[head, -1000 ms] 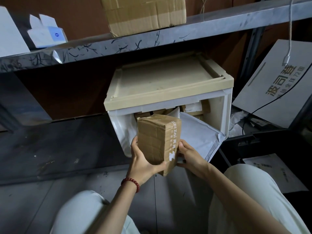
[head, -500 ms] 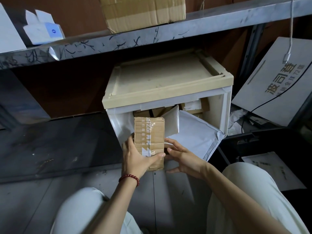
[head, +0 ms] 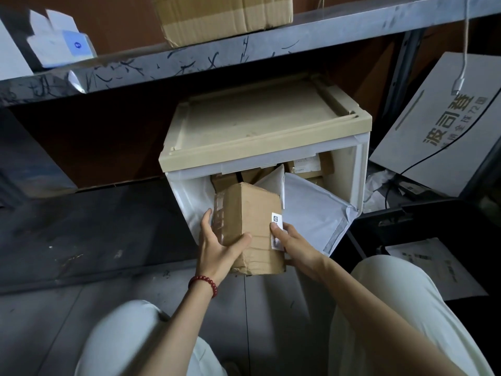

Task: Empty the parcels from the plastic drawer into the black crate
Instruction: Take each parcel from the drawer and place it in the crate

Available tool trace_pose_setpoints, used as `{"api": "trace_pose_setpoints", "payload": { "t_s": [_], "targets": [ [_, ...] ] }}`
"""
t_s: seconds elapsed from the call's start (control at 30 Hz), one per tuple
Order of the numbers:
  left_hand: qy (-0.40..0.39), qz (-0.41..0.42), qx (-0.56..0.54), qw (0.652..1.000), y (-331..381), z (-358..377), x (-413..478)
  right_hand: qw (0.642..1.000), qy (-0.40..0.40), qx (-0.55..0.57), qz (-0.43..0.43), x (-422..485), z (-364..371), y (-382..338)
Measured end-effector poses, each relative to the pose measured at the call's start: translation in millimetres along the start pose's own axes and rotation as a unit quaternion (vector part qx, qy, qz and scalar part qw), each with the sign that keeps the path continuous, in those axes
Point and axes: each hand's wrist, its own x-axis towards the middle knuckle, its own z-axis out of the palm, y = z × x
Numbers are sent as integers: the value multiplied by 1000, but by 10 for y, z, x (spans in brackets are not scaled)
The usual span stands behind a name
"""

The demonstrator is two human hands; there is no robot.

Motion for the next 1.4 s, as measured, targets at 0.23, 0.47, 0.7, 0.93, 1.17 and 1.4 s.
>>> {"api": "trace_pose_setpoints", "payload": {
  "t_s": [0.23,0.47,0.7,0.93,1.17,1.4],
  "targets": [
    [-15,-74,-167,983,-32,15,71,993,-54,105,22,36,-64,-25],
    [-44,-110,-184,976,-54,-22,130,992,-39,120,18,20,-127,-5],
    [-65,-104,-43,992,-48,-51,65,998,-8,49,-24,-4,-112,5],
    [-86,-103,39,990,25,-23,-6,998,-14,48,-34,-13,-97,-18],
    [-106,-61,20,992,112,-31,-59,996,-28,59,-66,-173,-208,-69],
    [-123,41,-31,991,583,203,-183,985,-25,109,-131,-568,-496,-361]
  ]
}}
